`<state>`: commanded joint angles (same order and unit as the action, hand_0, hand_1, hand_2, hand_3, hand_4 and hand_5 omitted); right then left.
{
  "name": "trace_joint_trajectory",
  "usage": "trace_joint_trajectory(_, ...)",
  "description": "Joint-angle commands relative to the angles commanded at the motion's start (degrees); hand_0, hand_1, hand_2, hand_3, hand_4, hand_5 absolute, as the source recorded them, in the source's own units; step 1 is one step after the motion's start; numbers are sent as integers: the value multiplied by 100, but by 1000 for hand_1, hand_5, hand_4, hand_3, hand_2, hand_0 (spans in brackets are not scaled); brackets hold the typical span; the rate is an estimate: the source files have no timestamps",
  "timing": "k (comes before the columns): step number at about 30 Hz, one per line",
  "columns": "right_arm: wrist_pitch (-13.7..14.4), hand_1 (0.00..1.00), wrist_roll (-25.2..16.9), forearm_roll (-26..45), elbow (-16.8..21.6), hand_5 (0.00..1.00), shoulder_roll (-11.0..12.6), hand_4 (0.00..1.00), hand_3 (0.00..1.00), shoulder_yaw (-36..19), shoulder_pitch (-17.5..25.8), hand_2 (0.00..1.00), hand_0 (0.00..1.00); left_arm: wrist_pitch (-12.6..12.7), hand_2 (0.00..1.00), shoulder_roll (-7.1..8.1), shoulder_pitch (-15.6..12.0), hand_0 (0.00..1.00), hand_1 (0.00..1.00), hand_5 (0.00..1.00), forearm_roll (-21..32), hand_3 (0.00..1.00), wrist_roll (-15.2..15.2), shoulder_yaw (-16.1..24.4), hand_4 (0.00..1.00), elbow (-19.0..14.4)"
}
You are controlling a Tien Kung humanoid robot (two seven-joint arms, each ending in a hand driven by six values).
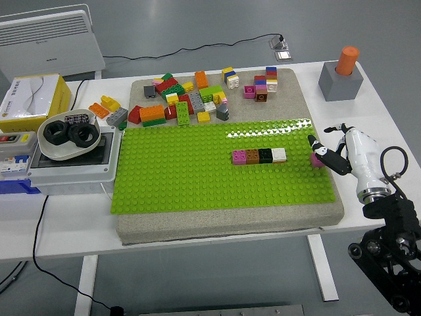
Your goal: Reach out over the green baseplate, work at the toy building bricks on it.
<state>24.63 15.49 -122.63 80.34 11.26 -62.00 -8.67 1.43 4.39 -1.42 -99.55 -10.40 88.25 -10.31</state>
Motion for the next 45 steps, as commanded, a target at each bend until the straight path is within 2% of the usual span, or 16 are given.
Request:
trace_joint_trajectory(6, -104, 29, 319, 43, -198, 804, 108, 775, 640, 700, -312, 153, 7, 28, 558, 15, 118, 741, 623, 824, 48, 704, 29, -87, 819, 0)
trace_joint_trajectory(14, -431, 28, 466, 91, -426, 823, 107, 772, 639, 1356, -679, 153, 5, 96, 548, 24, 173, 739, 622, 817, 33, 701, 88, -45, 810, 0)
trace_joint_trajectory(29, -541, 27, 483, -61, -864, 826, -45, 772, 638, 1483, -1058, 152, 4, 169, 544, -47, 233, 737, 618, 814, 101, 697, 163, -129, 807, 0)
trace_joint_trajectory(37, -647, 28, 536, -115, -1009, 803, -8, 786, 637, 1534, -1197, 151, 2, 129, 569, -115, 290, 735, 618, 809, 137, 701, 171, -262, 804, 0)
trace_joint_trajectory(45, -630, 28, 529, -143, -1187, 791, -24, 788, 637, 1653, -1312, 151, 2, 110, 573, -138, 320, 735, 618, 815, 144, 700, 181, -305, 804, 0)
